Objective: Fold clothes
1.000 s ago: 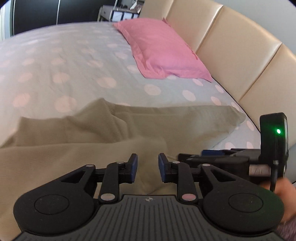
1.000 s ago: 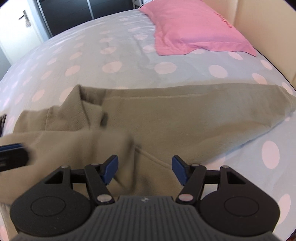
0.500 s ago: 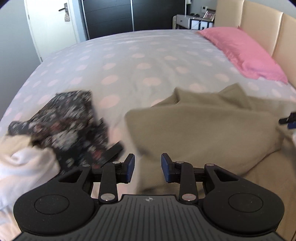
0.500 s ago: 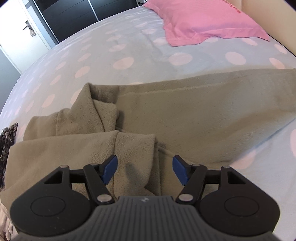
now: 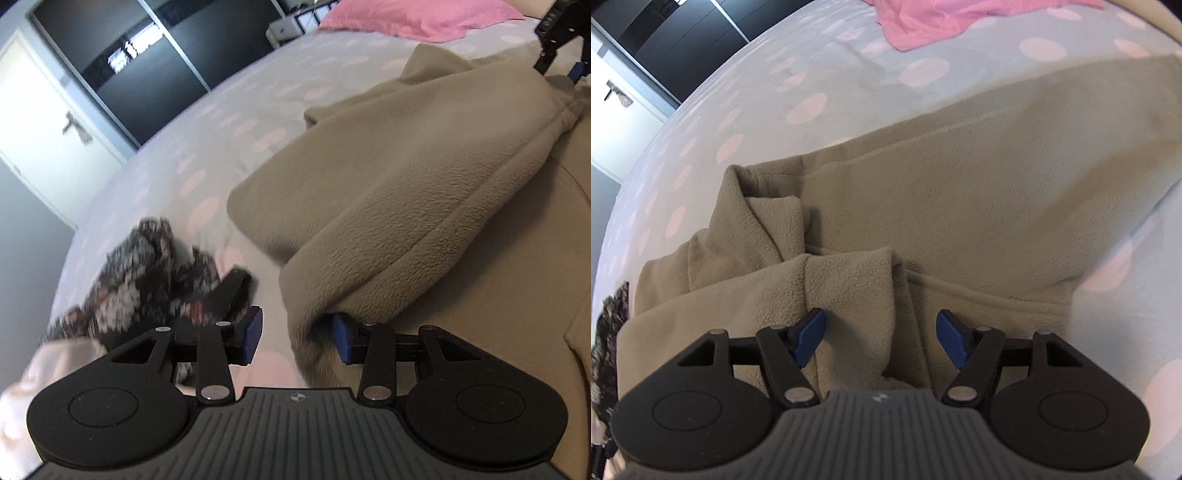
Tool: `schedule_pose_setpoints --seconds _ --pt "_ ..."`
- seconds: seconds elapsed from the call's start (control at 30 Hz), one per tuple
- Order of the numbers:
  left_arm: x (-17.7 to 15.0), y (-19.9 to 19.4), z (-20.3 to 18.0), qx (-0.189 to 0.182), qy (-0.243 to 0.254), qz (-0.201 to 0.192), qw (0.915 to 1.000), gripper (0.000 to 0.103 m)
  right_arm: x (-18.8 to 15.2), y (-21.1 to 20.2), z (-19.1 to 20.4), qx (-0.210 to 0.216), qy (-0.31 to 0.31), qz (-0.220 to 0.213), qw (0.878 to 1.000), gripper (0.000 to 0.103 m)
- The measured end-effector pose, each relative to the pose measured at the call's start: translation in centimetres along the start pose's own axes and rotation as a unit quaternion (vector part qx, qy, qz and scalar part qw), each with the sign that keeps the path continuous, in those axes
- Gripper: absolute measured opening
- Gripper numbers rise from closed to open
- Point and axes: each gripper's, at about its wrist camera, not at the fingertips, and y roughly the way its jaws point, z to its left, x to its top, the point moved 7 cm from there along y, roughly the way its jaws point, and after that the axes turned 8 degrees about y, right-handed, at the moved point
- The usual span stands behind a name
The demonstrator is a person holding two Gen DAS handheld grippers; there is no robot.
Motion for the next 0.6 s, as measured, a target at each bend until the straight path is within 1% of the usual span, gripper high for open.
schedule_pose_setpoints --seconds 0.07,0.1,0.13,0.17,0.2,0.23,0.3,0.37,0.4,0.47,0.57,0.6 --pt "0.4 0.1 -0.7 0.016 0.030 -0.007 0.9994 0.037 0.1 0.4 0.0 0.007 0.017 0.003 1.000 0.069" --pt "0.4 0.3 -1.1 0.024 0.044 -0.007 0.9987 0.033 0.1 0.5 0.0 0.012 0.026 0.005 1.000 0.063" --pt "0.5 0.4 -1.5 0.031 0.058 -0.008 0.9978 0.029 0.1 0.5 0.3 0.023 0.035 0.008 0.999 0.043" --pt "0.6 0.5 -1.8 0.033 0.066 -0.009 0.9972 0.021 0.1 0.4 0.6 0.034 0.042 0.011 0.998 0.032" --pt "0.5 0.4 -1.8 0.029 0.060 -0.009 0.9977 0.015 0.2 0.1 1.1 0.039 0.048 0.007 0.998 0.016" --pt "0.5 0.3 -1.7 0.030 0.054 -0.010 0.9980 0.014 0.4 -0.5 1.7 0.041 0.043 -0.004 0.998 0.007" --pt "0.4 0.0 -1.2 0.040 0.042 -0.015 0.9982 0.009 0.9 -2.0 2.9 0.051 0.034 -0.032 0.998 0.006" --pt "0.3 -0.3 -0.6 0.061 0.026 -0.015 0.9977 0.008 1.9 -4.7 4.2 0.077 0.031 -0.082 0.993 0.006" --pt "0.3 -0.5 -0.3 0.071 0.016 -0.015 0.9972 0.008 2.4 -6.1 4.8 0.090 0.029 -0.107 0.990 0.005" --pt "0.4 -1.1 0.0 0.091 0.000 -0.020 0.9956 0.008 3.3 -9.4 6.0 0.128 0.019 -0.172 0.976 0.005" --pt "0.5 -1.4 -0.4 0.119 -0.005 -0.017 0.9927 0.007 3.6 -12.0 7.3 0.145 -0.011 -0.219 0.965 0.005" --pt "0.5 -1.2 -0.7 0.124 -0.003 -0.010 0.9922 0.007 3.5 -11.6 7.4 0.137 -0.016 -0.211 0.968 0.005"
